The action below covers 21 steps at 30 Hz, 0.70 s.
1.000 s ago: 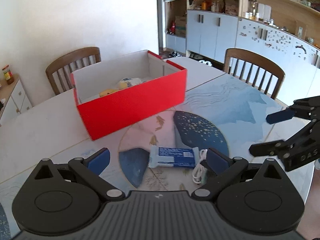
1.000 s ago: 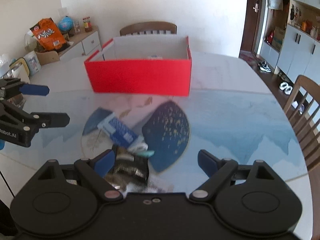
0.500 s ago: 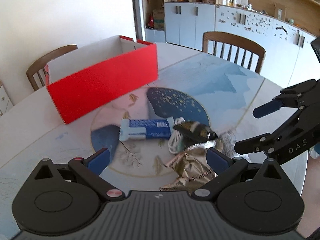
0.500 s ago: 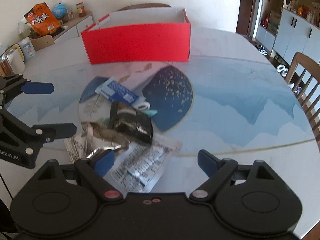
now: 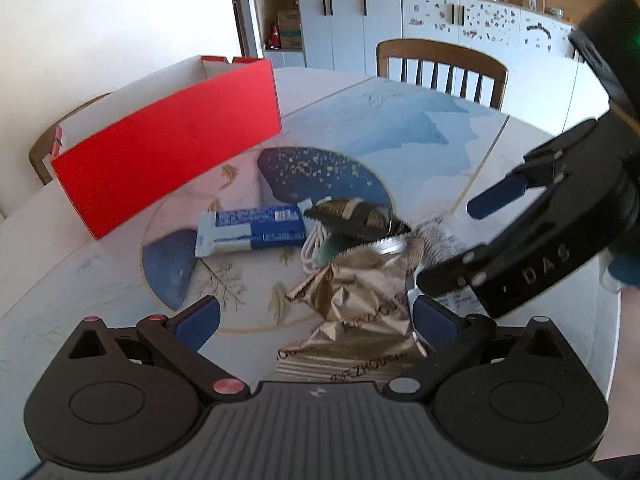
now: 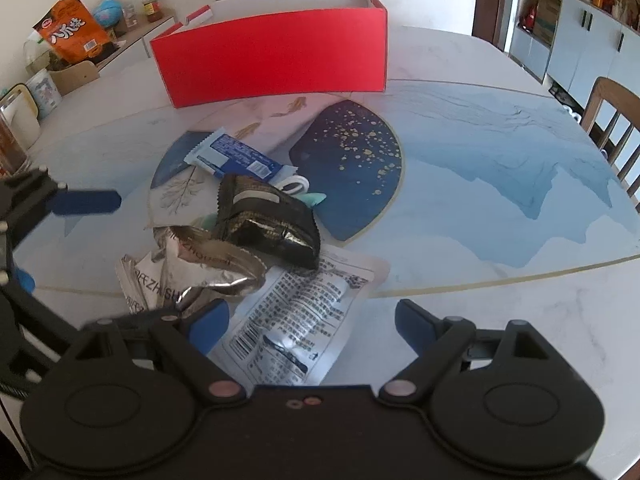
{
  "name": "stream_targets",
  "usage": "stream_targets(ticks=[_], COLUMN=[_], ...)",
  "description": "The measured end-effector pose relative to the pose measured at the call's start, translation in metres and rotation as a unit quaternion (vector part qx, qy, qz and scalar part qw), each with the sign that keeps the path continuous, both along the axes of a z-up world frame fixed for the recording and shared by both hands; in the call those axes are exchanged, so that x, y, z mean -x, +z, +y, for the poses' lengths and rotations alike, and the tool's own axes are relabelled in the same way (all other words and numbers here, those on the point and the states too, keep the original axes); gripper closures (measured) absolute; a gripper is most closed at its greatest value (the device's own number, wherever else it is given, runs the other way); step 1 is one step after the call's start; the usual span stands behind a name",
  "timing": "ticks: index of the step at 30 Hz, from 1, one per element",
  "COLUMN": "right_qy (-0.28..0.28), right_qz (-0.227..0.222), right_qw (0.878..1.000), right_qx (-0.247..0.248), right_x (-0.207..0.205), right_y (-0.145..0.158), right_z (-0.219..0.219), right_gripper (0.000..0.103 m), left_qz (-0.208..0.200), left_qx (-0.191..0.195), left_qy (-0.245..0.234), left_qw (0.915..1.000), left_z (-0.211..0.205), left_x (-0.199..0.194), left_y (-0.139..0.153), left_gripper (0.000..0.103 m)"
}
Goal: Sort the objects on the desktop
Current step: 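Move left tool toward gold foil bag while right tool approaches clear printed bag, then close left tool on gold foil bag while right tool grasps clear printed bag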
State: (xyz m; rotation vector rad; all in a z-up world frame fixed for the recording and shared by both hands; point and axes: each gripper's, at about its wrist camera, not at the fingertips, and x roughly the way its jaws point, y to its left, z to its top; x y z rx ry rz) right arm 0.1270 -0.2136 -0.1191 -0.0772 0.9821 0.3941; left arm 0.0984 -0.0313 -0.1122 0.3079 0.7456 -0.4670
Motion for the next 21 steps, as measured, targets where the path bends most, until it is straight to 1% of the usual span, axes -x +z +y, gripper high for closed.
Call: stream_targets(ticks=[3,7,14,21], right_qy=[0.0,-0.015,-0.025,-0.036], right_qz=[0.009,0.016,0.011,0.009], right_qw=[1.0,1.0,0.999,0.998], right_qx=[0.004,0.011,0.037,0.044], right_x=[-0.004,-0.009,-0.012,-0.013], right_y=[-0.004,-0.009,-0.013,-0.015], right_z=[0.004,0.006,-0.004,-0.012], right_gripper=[0.012,0.013,0.014,0.015], left_qz=[0.002,0.002,0.01,-0.005], left_qx=[-0.001,0.001,0.01,-0.004], left_qy=[-0.001,0.004,0.015,0.012], left_qw=[1.0,1.0,0.9998,0.9999], left_z=[-0.001,-0.001,0.001,-0.008], left_x=[0.0,0.0,-0.002,0.004], left_y=[-0.004,-0.006,-0.008,-0.012], left_gripper=[0.0,0.0,0.0,0.001])
